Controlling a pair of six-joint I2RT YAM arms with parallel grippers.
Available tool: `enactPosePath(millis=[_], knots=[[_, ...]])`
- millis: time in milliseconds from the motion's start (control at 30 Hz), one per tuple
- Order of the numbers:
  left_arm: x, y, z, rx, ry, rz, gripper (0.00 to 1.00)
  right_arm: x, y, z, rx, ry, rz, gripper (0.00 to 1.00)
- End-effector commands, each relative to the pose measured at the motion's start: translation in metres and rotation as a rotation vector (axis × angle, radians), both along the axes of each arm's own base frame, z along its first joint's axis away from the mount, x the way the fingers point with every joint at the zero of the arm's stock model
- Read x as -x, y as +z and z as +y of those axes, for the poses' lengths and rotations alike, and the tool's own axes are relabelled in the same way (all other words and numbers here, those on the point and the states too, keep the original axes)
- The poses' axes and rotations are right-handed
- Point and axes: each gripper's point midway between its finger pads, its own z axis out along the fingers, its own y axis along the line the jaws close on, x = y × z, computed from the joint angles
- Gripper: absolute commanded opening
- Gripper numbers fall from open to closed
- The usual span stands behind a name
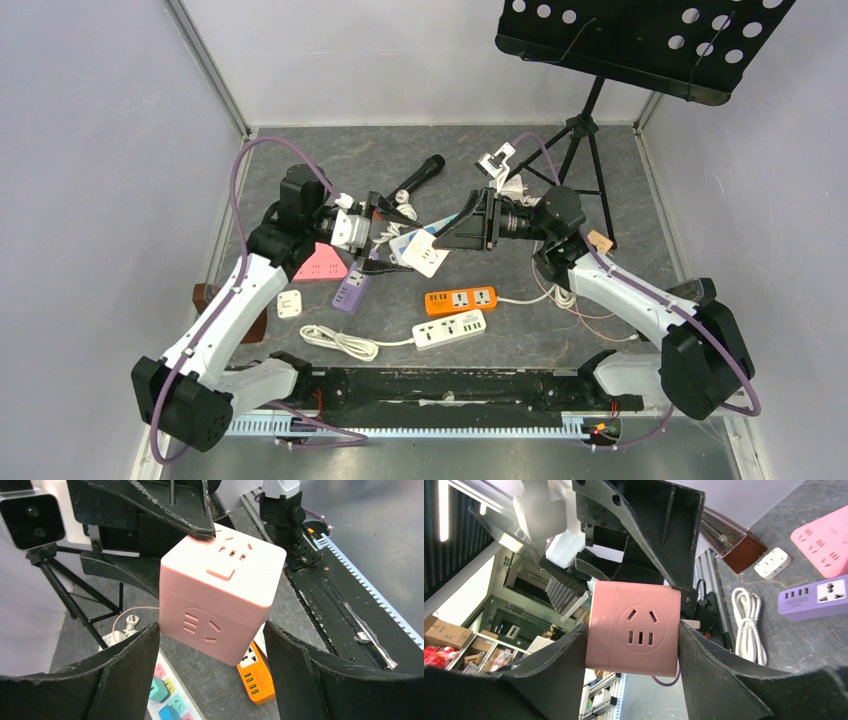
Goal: Insert the plug
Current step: Pick up the plug from the center of the board.
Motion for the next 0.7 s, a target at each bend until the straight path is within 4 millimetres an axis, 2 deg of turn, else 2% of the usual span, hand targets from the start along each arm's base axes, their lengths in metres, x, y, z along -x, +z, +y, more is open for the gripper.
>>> enactPosePath(millis=[0,233,300,400,500,533,567,600,667], knots=[[0.014,0.022,-0.008,0.072,-0.126,-0.098,0.82,0.011,0.024,0.002,-0.070,0.048,-0.049,0.21],[0.026,0.025,-0.011,0.092,-0.186,-0.110,0.81,0.008,0.016,0.007,-0.051,0.067,-0.022,0.22],[0.027,0.024,-0.011,0.090,-0.185,-0.104,0.77,0.007,0.016,0.008,-0.051,0.067,-0.018,0.22],[0.028,0.020,-0.010,0.086,-0.187,-0.090,0.60,0.007,0.015,0.009,-0.050,0.069,-0.008,0.23],[0.028,0.014,-0.011,0.078,-0.183,-0.077,0.39,0.008,0.016,0.010,-0.064,0.079,0.012,0.24],[0.027,0.012,-0.011,0.074,-0.177,-0.073,0.26,0.009,0.018,0.009,-0.074,0.083,0.010,0.25],[0.027,0.011,-0.011,0.072,-0.173,-0.074,0.07,0.009,0.019,0.009,-0.079,0.087,0.016,0.27],[0.026,0.010,-0.011,0.069,-0.169,-0.071,0.02,0.009,0.018,0.009,-0.079,0.087,0.018,0.29],[0.025,0.010,-0.011,0.067,-0.161,-0.075,0.02,0.008,0.015,0.009,-0.073,0.077,0.023,0.42]])
